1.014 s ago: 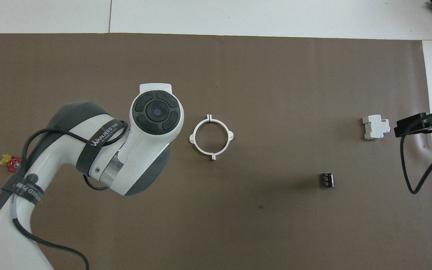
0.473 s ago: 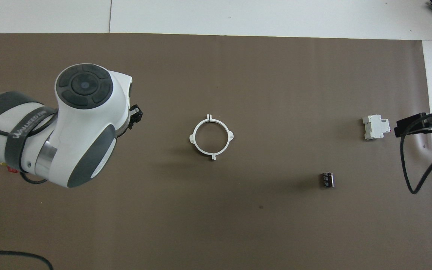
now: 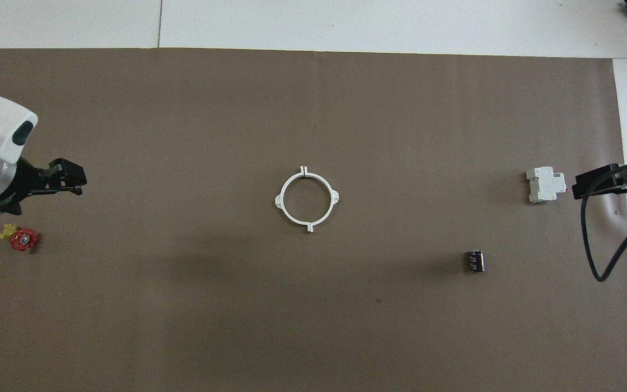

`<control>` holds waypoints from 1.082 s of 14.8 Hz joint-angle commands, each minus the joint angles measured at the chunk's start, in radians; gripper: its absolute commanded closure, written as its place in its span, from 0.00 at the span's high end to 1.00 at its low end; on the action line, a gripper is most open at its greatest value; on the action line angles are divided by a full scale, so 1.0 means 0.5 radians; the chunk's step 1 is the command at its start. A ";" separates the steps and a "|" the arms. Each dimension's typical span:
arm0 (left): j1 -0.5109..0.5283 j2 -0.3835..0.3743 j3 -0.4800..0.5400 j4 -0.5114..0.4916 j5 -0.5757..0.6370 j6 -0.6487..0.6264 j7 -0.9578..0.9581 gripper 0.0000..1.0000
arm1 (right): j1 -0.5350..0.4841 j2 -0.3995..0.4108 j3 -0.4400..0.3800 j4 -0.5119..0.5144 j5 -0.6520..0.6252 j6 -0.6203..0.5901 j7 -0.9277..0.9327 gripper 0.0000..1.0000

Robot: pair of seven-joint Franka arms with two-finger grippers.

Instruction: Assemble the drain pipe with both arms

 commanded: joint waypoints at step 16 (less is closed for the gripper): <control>0.384 -0.042 -0.079 -0.007 -0.221 -0.179 0.901 1.00 | -0.018 -0.022 0.006 -0.015 0.036 -0.009 -0.025 1.00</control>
